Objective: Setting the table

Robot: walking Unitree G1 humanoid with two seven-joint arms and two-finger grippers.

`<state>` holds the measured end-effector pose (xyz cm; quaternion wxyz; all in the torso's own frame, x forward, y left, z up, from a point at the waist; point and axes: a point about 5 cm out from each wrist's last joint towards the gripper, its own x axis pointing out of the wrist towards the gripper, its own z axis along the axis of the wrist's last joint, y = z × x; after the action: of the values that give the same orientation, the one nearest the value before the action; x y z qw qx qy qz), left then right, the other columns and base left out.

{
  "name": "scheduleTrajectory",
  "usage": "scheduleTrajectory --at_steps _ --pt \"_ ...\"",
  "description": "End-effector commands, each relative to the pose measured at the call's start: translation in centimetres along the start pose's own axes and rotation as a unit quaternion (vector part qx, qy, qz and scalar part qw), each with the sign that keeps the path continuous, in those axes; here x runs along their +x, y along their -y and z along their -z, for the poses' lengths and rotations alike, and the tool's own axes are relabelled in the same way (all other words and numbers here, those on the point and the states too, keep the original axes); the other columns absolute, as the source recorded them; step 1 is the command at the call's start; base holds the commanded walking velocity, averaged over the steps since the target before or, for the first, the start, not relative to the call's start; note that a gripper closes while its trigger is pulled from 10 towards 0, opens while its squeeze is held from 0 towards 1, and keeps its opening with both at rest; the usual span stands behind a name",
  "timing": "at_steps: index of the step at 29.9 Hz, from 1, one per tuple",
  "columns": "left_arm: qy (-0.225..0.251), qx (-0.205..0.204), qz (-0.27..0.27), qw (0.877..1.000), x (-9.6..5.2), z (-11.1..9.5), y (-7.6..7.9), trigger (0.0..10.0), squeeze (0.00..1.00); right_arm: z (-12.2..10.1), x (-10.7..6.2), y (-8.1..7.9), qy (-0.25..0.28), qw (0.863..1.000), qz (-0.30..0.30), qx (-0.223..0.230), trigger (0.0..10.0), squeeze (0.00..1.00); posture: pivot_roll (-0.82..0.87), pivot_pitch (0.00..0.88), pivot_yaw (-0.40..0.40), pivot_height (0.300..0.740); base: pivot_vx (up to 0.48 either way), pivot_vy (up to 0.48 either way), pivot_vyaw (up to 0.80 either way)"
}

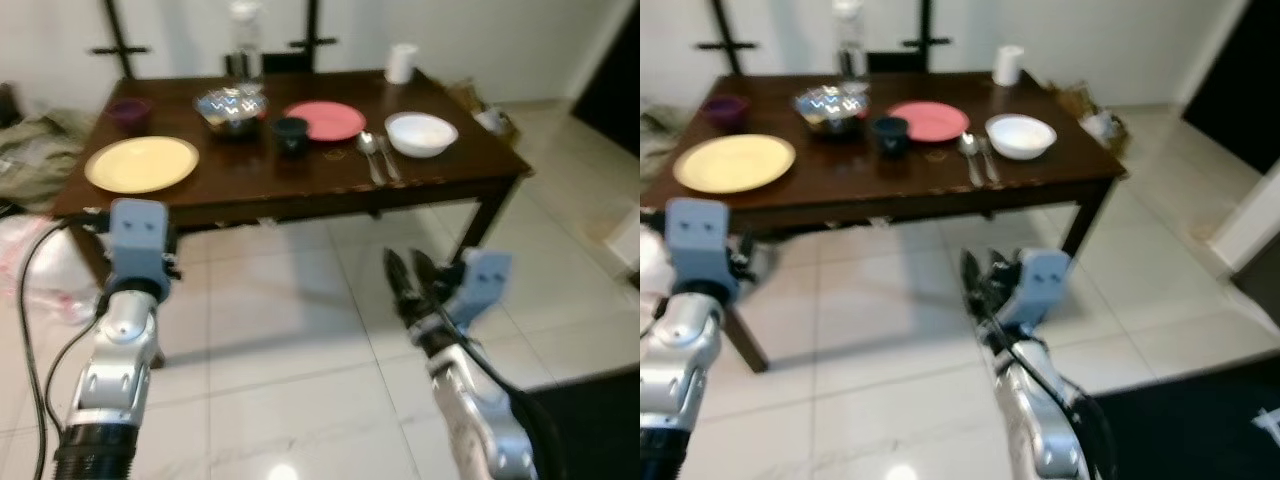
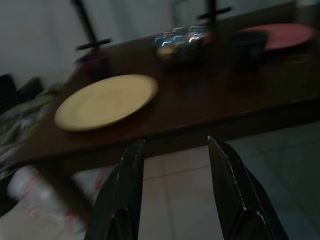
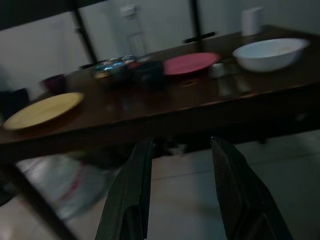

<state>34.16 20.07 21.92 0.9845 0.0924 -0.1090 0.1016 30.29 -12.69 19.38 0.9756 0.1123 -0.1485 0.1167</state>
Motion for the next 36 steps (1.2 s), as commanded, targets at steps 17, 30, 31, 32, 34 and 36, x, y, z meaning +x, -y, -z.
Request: scheduleTrajectory --at_steps 17,30,31,32,34,36 --pt "-0.012 0.000 0.005 1.000 -0.6 0.5 0.3 10.0 0.00 0.3 -0.3 -0.4 -0.015 1.000 -0.015 -0.002 10.0 0.00 0.08 0.122 0.059 0.740 0.480 0.000 0.76" --pt "-0.023 -0.025 0.174 0.984 -1.3 0.6 2.9 10.0 0.00 0.6 -0.3 1.4 -0.028 0.999 0.045 0.005 10.0 0.00 0.08 0.114 0.061 0.740 0.480 0.000 0.08" --pt "-0.024 -0.034 0.209 0.977 -1.6 0.5 3.3 10.0 0.00 0.8 -0.4 1.8 -0.033 0.998 0.054 0.000 10.0 0.00 0.08 0.113 0.062 0.740 0.480 0.000 0.00" --pt "-0.028 -0.043 0.228 0.972 -1.7 0.5 3.6 10.0 0.00 0.8 -0.4 2.0 -0.036 0.998 0.058 -0.003 10.0 0.00 0.08 0.113 0.062 0.740 0.480 0.000 0.00" --pt "-0.022 -0.038 0.279 0.959 -2.2 0.3 4.2 10.0 0.00 1.0 -0.5 2.5 -0.046 0.997 0.065 -0.015 10.0 0.00 0.08 0.113 0.062 0.740 0.480 0.000 0.00" --pt "-0.025 -0.047 0.313 0.948 -2.5 0.2 4.6 10.0 0.00 1.1 -0.6 2.7 -0.051 0.996 0.065 -0.018 10.0 0.00 0.08 0.113 0.062 0.740 0.480 0.000 0.00"
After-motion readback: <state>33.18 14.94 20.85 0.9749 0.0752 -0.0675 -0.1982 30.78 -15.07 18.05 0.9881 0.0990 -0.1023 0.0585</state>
